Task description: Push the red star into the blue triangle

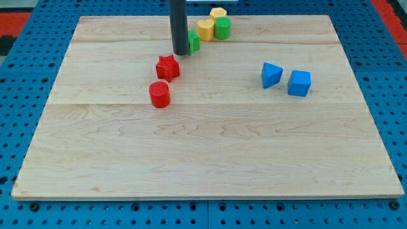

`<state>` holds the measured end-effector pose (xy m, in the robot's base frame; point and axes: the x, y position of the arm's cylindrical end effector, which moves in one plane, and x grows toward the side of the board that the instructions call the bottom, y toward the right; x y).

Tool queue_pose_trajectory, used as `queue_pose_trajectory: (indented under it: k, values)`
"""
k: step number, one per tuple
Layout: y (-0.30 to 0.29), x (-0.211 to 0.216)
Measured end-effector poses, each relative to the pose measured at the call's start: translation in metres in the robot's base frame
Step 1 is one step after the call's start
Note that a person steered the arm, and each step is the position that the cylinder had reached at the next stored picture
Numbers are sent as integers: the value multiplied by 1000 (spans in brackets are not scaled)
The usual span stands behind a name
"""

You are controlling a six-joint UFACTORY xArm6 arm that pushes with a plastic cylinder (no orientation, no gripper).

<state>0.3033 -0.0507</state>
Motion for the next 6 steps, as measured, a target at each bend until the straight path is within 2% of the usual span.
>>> queue_pose_trajectory:
  k: [2, 5, 6]
  values:
    - [-21, 9]
    - [-80, 69]
    - [-31, 65]
